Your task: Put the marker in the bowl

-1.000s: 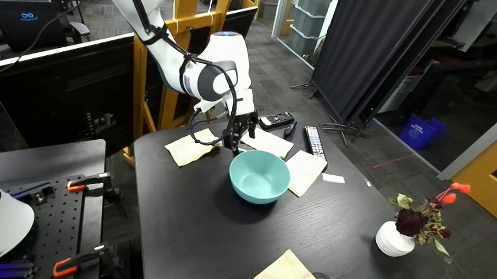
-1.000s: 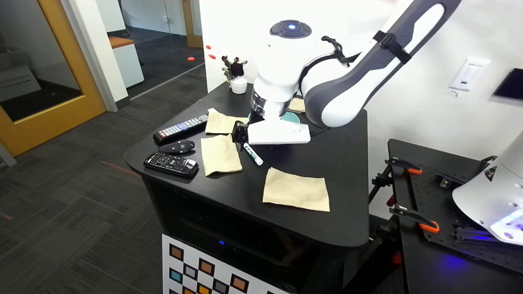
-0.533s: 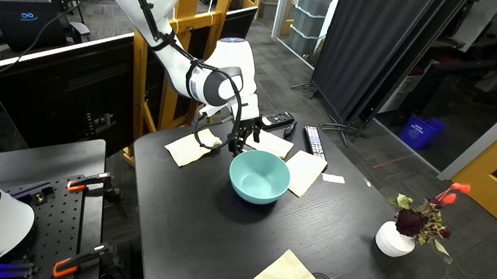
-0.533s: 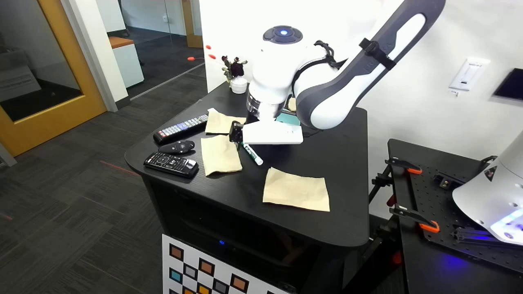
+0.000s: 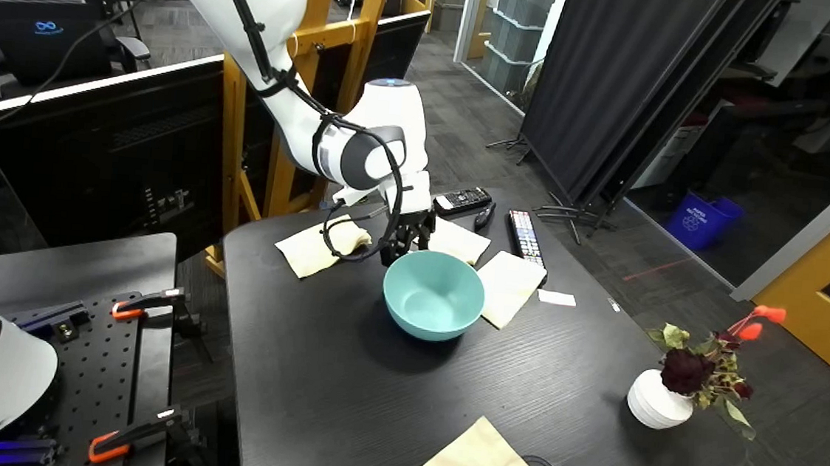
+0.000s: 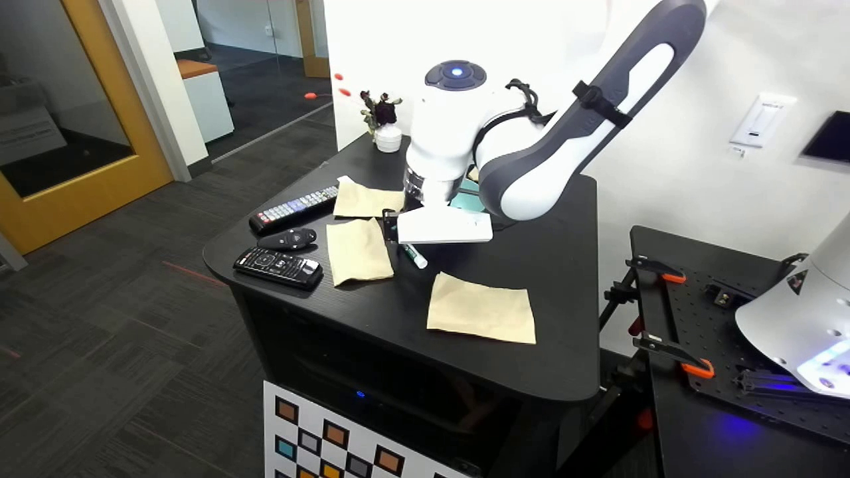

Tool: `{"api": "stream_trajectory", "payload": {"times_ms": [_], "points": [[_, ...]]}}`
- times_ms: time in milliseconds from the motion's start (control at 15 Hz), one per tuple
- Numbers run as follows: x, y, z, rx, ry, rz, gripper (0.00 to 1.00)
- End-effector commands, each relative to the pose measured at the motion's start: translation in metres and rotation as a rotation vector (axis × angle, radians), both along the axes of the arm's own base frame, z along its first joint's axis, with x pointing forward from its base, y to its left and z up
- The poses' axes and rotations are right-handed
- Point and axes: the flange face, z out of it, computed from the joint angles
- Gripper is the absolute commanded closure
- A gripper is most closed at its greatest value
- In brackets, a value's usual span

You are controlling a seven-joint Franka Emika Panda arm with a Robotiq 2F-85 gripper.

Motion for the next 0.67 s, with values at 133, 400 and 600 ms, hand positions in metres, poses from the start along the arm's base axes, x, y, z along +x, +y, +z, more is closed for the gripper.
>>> {"api": "stream_trajectory", "payload": {"times_ms": [133,400,600], "points": [[0.011,0.003,0.005,-0.005,-0.024,-0.016,0.73],[0.013,0.007,0.011,-0.007,-0.031,-0.009,0.99],[0.012,0.026,0.025,-0.006,-0.055,0.036,0.95]]}}
